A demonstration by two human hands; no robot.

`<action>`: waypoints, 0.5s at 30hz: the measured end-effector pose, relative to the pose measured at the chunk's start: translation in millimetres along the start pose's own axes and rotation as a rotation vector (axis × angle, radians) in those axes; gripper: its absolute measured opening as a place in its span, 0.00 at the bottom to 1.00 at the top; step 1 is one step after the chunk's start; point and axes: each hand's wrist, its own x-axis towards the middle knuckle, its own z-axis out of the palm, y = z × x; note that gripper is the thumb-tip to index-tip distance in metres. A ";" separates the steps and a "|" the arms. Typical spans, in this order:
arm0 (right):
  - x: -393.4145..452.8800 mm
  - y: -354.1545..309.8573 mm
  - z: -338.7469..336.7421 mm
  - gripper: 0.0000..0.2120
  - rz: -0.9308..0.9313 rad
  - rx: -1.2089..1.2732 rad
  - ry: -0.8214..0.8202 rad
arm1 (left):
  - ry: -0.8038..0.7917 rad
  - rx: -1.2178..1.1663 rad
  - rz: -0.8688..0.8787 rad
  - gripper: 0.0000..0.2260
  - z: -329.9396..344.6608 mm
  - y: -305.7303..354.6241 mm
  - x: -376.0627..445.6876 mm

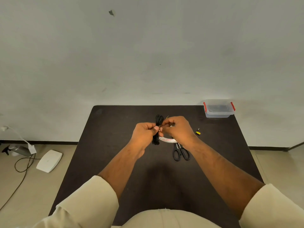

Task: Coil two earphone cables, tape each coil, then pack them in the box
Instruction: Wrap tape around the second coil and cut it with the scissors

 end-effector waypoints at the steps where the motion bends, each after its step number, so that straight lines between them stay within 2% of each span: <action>1: -0.1 -1.0 0.6 0.05 0.033 0.060 -0.003 | -0.038 -0.030 -0.027 0.09 -3.4 1.5 0.3; 6: -0.6 -1.1 4.4 0.15 0.075 0.174 -0.030 | -0.254 -0.065 -0.195 0.10 -22.1 3.7 5.0; 8: -0.3 1.2 5.9 0.25 0.062 0.113 0.007 | -0.311 -0.045 -0.227 0.10 -29.2 4.0 7.9; 10: 0.1 1.7 6.2 0.37 -0.037 0.012 0.026 | -0.347 0.021 -0.239 0.10 -35.1 5.9 10.7; 12: 0.7 2.1 6.9 0.44 -0.143 -0.074 -0.028 | -0.383 0.081 -0.250 0.11 -39.0 8.4 13.3; 13: 0.3 2.1 8.0 0.41 -0.171 -0.113 -0.068 | -0.404 0.081 -0.264 0.11 -40.9 9.9 14.6; 15: -0.9 2.3 11.1 0.26 -0.209 -0.205 -0.111 | -0.433 0.085 -0.298 0.10 -42.4 13.1 16.3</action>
